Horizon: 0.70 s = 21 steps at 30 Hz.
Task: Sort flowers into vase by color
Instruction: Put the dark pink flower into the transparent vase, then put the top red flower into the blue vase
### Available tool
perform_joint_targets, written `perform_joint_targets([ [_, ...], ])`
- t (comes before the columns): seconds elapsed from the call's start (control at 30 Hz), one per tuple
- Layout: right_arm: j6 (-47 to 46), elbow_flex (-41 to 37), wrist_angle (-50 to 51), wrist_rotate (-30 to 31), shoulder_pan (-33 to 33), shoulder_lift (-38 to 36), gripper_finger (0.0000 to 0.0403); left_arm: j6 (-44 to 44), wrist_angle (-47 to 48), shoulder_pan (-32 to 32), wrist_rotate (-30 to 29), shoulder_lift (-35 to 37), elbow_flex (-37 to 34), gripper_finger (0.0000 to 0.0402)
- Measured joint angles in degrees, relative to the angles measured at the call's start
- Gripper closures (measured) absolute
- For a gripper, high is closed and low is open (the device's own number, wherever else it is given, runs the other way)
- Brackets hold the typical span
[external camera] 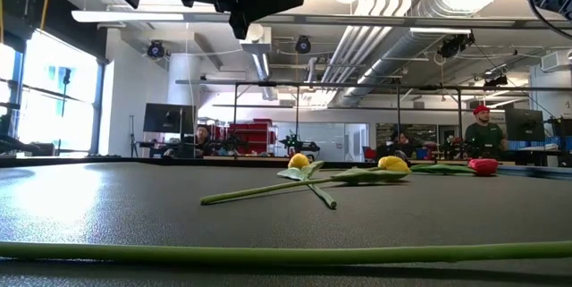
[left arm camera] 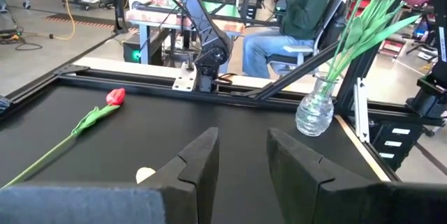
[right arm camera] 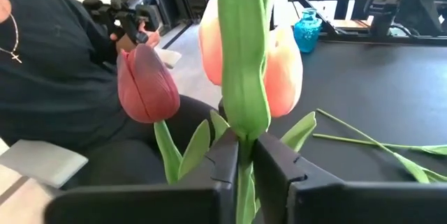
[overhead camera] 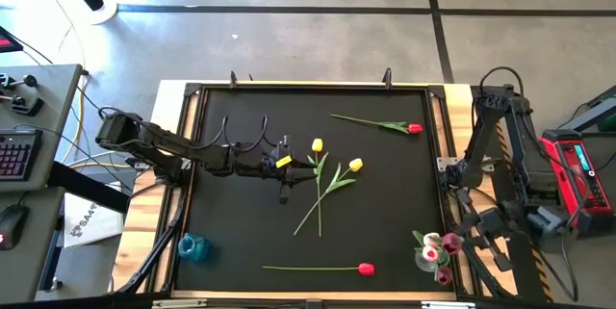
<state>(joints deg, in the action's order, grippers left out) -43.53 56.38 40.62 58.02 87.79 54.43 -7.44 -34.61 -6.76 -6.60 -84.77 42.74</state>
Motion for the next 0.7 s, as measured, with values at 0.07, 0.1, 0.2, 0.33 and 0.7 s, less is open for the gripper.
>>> perform_joint_targets([
  [0.07, 0.0, 0.0, -0.2, 0.0, 0.0, -0.2, 0.0355, -0.1, 0.0, 0.0, 0.0, 0.0, 0.0, 0.0294],
  [0.1, 0.0, 0.0, -0.2, 0.0, 0.0, -0.5, 0.0344, -0.3, 0.0, 0.0, 0.0, 0.0, 0.0, 0.0294],
  [0.2, 0.0, 0.5, -0.2, -0.3, 0.0, -0.8, 0.0312, -0.4, 0.0, 0.0, 0.0, 0.0, 0.0, 0.0294],
  [0.33, 0.1, 1.4, -0.8, -1.1, 0.0, -1.0, 0.0273, -0.4, 0.1, 0.0, 0.0, 0.0, 0.0, 0.0294],
  [0.7, 10.4, 7.6, -1.9, 2.3, 1.1, -2.0, 0.0257, -2.4, 3.4, 0.2, 0.0, 0.0, 0.0, 0.0297],
])
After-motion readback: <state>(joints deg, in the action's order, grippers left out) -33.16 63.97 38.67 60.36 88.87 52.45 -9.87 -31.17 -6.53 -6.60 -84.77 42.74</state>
